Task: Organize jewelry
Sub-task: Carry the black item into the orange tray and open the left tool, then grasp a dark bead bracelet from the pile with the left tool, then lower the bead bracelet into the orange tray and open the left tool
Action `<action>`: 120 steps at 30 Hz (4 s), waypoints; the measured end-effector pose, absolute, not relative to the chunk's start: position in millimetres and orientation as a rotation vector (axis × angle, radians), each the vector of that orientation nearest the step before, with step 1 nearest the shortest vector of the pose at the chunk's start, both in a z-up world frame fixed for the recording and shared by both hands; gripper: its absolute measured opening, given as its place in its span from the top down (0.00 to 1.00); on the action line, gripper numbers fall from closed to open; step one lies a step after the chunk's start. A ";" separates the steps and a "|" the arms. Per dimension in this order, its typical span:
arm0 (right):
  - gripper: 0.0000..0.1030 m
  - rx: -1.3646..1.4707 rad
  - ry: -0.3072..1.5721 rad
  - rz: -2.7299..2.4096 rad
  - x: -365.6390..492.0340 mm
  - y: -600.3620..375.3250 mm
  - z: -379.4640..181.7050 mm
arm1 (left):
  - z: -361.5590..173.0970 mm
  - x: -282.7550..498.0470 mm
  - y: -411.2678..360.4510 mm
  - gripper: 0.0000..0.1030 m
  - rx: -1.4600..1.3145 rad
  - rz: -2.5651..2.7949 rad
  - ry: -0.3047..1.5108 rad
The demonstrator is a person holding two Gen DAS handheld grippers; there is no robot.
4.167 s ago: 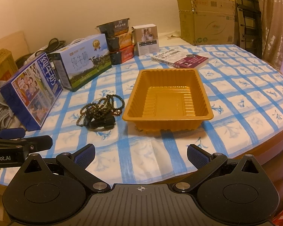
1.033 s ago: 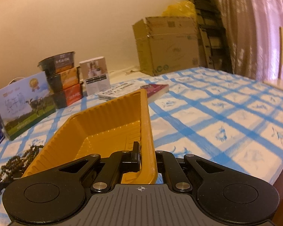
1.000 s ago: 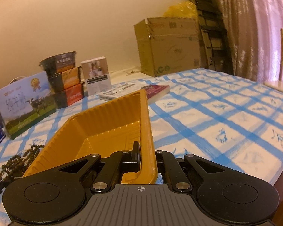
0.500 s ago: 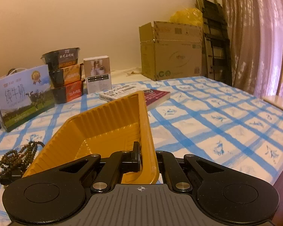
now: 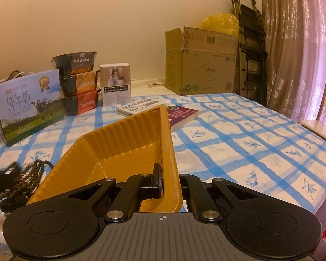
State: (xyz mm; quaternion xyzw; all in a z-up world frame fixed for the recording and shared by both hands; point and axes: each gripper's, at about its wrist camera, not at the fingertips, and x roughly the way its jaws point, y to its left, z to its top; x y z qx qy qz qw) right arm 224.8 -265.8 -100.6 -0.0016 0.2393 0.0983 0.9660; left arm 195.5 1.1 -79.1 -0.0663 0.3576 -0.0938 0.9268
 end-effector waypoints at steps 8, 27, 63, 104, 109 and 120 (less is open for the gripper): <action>0.96 0.004 0.486 0.199 224.3 -266.9 -100.9 | -103.3 227.6 -33.6 0.81 -0.166 -0.253 0.790; 0.96 -0.024 0.488 0.179 220.5 -276.8 -103.4 | -90.0 186.8 -5.6 0.67 -0.218 -0.229 0.725; 0.96 -0.013 0.497 0.136 216.4 -293.8 -106.1 | -117.5 205.3 38.1 0.82 -0.075 -0.070 0.869; 0.96 -0.010 0.507 0.143 217.0 -286.4 -107.0 | -51.4 189.7 14.6 0.94 -0.254 -0.287 0.715; 0.96 -0.004 0.504 0.146 217.6 -285.3 -104.1 | -62.1 207.6 -25.7 0.94 -0.258 -0.391 0.742; 0.96 0.001 0.504 0.147 217.6 -285.8 -103.1 | -87.3 236.2 -68.1 0.94 -0.291 -0.491 0.811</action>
